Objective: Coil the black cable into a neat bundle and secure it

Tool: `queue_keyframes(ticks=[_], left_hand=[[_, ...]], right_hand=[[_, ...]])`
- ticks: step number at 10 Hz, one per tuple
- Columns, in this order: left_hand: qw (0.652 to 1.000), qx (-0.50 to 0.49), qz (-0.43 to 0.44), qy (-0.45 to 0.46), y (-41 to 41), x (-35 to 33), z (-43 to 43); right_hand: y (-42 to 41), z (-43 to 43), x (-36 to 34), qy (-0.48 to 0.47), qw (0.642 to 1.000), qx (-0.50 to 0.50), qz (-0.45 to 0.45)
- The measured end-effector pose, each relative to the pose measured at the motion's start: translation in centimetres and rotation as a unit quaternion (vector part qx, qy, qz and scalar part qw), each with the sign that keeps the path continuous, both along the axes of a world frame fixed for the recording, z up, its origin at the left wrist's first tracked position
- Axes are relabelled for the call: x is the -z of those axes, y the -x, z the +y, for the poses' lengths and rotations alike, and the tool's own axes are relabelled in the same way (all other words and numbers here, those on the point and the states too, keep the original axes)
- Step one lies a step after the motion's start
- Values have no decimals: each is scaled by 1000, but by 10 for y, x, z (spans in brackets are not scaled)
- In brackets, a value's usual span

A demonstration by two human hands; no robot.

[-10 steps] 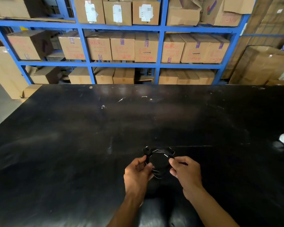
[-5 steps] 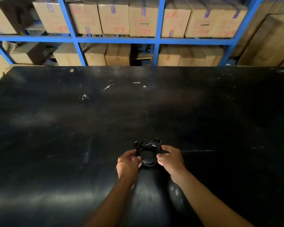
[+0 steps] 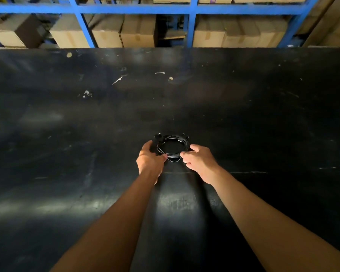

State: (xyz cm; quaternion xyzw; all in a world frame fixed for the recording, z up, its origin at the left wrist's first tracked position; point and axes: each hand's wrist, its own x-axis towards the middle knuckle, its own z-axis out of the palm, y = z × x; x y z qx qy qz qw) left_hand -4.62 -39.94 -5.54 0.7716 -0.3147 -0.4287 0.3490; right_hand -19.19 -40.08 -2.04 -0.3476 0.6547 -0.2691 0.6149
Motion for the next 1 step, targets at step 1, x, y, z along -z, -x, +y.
queue_keyframes(ticks=[1], left_hand=[[999,-28,-9,11,-6,-13,29]], right_hand=[[13,13,0,9,999,28,26]])
